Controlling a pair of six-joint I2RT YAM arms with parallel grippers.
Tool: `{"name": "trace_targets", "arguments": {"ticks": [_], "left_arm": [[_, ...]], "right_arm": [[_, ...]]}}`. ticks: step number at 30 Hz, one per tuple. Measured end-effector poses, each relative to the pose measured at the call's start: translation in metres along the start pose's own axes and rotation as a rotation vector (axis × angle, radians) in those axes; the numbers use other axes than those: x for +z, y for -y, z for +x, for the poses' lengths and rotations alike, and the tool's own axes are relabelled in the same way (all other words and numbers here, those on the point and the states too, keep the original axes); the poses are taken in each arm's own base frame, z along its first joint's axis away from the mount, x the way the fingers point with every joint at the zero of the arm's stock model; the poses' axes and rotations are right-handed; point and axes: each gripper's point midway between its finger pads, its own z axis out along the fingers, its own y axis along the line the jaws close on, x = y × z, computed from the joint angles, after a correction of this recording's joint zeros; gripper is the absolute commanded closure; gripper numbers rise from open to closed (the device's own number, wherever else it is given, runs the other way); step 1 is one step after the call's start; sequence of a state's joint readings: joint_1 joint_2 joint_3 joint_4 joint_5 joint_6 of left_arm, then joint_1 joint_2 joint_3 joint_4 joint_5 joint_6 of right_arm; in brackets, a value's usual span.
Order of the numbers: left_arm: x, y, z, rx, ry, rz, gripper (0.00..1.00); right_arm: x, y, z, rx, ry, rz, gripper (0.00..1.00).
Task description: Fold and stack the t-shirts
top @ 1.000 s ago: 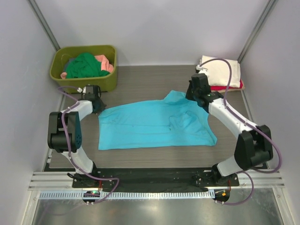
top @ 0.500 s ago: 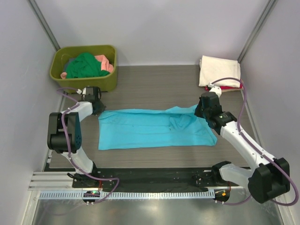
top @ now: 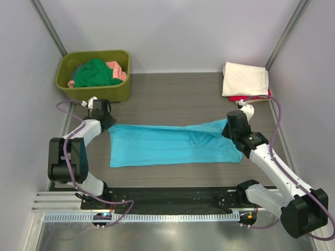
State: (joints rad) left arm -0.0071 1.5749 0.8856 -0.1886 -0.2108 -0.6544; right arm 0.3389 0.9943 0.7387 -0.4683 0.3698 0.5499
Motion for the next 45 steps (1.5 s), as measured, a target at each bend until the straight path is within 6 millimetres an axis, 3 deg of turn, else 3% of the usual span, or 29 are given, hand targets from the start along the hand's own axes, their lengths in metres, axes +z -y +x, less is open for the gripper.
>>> {"name": "trace_targets", "arguments": {"ticks": [5, 10, 12, 14, 15, 16, 17, 19, 24, 28, 31, 34, 38, 45], "left_arm": [[-0.012, 0.006, -0.009, 0.0, 0.053, 0.023, 1.0], [-0.02, 0.001, 0.0, -0.018, 0.056, 0.009, 0.99], [-0.028, -0.006, 0.006, -0.044, 0.058, -0.003, 0.84], [-0.041, -0.018, 0.011, -0.075, 0.069, -0.022, 0.58], [-0.049, -0.022, 0.011, -0.094, 0.084, -0.027, 0.45], [-0.056, -0.026, 0.01, -0.108, 0.1, -0.031, 0.21], [-0.067, -0.031, 0.006, -0.133, 0.131, -0.033, 0.13], [-0.088, -0.035, -0.004, -0.191, 0.198, -0.012, 0.08], [-0.132, -0.031, -0.031, -0.28, 0.349, 0.105, 0.12], [-0.129, -0.019, -0.028, -0.262, 0.329, 0.15, 0.17], [-0.11, 0.0, -0.005, -0.17, 0.226, 0.15, 0.17], [-0.086, 0.025, 0.034, -0.029, 0.077, 0.154, 0.17], [-0.074, 0.046, 0.073, 0.083, -0.052, 0.184, 0.18], [-0.06, 0.047, 0.126, 0.142, -0.229, 0.188, 0.23]], "right_arm": [[-0.003, 0.006, -0.004, 0.003, 0.023, 0.028, 0.99], [-0.007, 0.013, -0.005, 0.023, 0.047, 0.041, 0.99], [-0.01, 0.02, 0.001, 0.05, 0.057, 0.053, 0.99], [-0.013, 0.028, 0.01, 0.081, 0.06, 0.067, 0.59], [-0.015, 0.033, 0.013, 0.107, 0.067, 0.074, 0.32], [-0.016, 0.037, 0.017, 0.132, 0.075, 0.079, 0.01], [-0.019, 0.041, 0.02, 0.148, 0.08, 0.085, 0.0], [-0.022, 0.047, 0.025, 0.172, 0.088, 0.092, 0.0], [-0.021, 0.046, 0.031, 0.201, 0.079, 0.08, 0.0], [-0.003, 0.031, 0.042, 0.183, 0.003, 0.051, 0.0], [0.018, 0.019, 0.062, 0.152, -0.096, 0.054, 0.0], [0.034, 0.014, 0.085, 0.129, -0.191, 0.062, 0.01], [0.051, 0.007, 0.109, 0.122, -0.284, 0.066, 0.0], [0.087, -0.028, 0.085, 0.141, -0.247, 0.02, 0.0]]}}
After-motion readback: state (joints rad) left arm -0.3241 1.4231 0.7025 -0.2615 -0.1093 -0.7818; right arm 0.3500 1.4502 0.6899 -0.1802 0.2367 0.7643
